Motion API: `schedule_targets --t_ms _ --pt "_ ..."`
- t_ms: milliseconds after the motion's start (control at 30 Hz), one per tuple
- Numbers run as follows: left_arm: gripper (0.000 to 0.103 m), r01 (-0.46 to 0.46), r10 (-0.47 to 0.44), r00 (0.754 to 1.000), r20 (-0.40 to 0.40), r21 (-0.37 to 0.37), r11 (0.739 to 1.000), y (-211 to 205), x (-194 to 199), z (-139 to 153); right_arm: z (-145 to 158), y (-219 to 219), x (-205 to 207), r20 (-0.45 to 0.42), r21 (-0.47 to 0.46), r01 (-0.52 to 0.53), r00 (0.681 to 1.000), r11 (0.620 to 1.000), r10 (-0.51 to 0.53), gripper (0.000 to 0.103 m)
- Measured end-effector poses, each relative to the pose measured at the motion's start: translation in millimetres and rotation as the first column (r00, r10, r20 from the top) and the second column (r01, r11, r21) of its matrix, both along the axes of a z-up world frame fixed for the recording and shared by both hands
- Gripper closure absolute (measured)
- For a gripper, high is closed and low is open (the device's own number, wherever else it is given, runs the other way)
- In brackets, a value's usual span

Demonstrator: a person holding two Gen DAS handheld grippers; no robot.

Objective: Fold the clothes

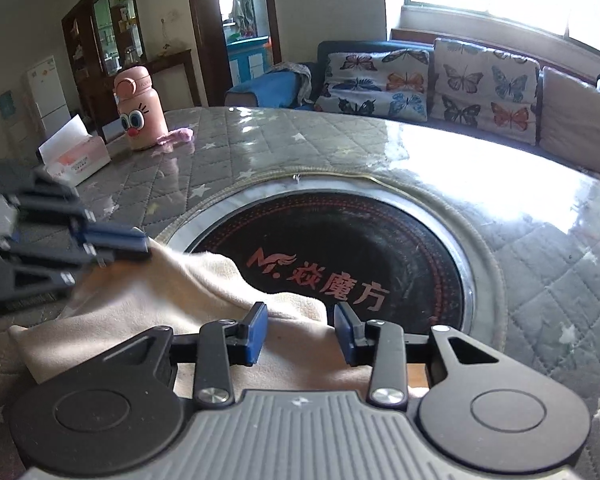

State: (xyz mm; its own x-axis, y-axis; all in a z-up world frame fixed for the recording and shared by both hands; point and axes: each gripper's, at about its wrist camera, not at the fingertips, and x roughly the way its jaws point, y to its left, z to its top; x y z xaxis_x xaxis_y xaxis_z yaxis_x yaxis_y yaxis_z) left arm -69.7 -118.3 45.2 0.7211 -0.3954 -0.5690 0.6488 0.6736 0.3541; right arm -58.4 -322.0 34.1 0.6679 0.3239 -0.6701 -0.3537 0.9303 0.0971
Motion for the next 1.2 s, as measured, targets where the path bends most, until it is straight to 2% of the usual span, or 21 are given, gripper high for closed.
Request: schedule_targets --t_ms 67,133,233,367,467,533,700,867,1033,1200 --pt "0.097 0.011 -0.012 0.997 0.072 0.015 1.0 -4 -6 6 -2 2 0 0.007 -0.007 0.008 1.0 1.0 -0.008 0.064" --pt "0.096 -0.005 0.001 0.999 0.047 0.077 0.997 -8 3 -12 -6 4 1 0.007 -0.016 0.016 1.0 1.0 -0.016 0.062" --pt "0.093 -0.041 0.042 0.999 -0.005 0.116 0.992 -6 15 -33 -6 4 0 0.01 -0.011 0.03 1.0 0.999 -0.029 0.062" --pt "0.09 -0.048 0.048 0.999 0.005 0.089 0.995 -2 15 -27 5 3 -9 0.057 0.001 0.038 0.998 0.999 -0.038 0.063" --pt "0.09 -0.063 0.063 0.998 0.001 0.066 0.996 -2 18 -24 12 6 -16 0.06 0.039 0.001 0.998 0.999 -0.004 0.068" --pt "0.09 -0.072 0.073 0.997 -0.006 0.068 0.995 -4 20 -26 10 9 -18 0.041 0.058 -0.024 0.999 0.998 0.021 0.081" --pt "0.09 -0.09 0.091 0.996 -0.011 0.074 0.993 -5 20 -27 -13 9 -2 -0.034 0.03 0.011 0.999 0.999 -0.01 0.087" --pt "0.09 -0.101 0.101 0.995 -0.012 0.008 0.995 -1 12 -4 -3 -4 -6 -0.015 0.084 0.04 0.999 0.996 -0.039 0.085" --pt "0.089 -0.059 0.054 0.996 -0.073 -0.077 0.995 -13 0 12 8 -18 -28 0.024 0.054 0.064 0.998 0.996 -0.066 0.085" --pt "0.088 -0.009 0.003 0.994 -0.107 -0.052 0.999 -39 -5 -4 0 -34 -33 0.01 0.026 0.124 0.992 0.992 -0.124 0.085"
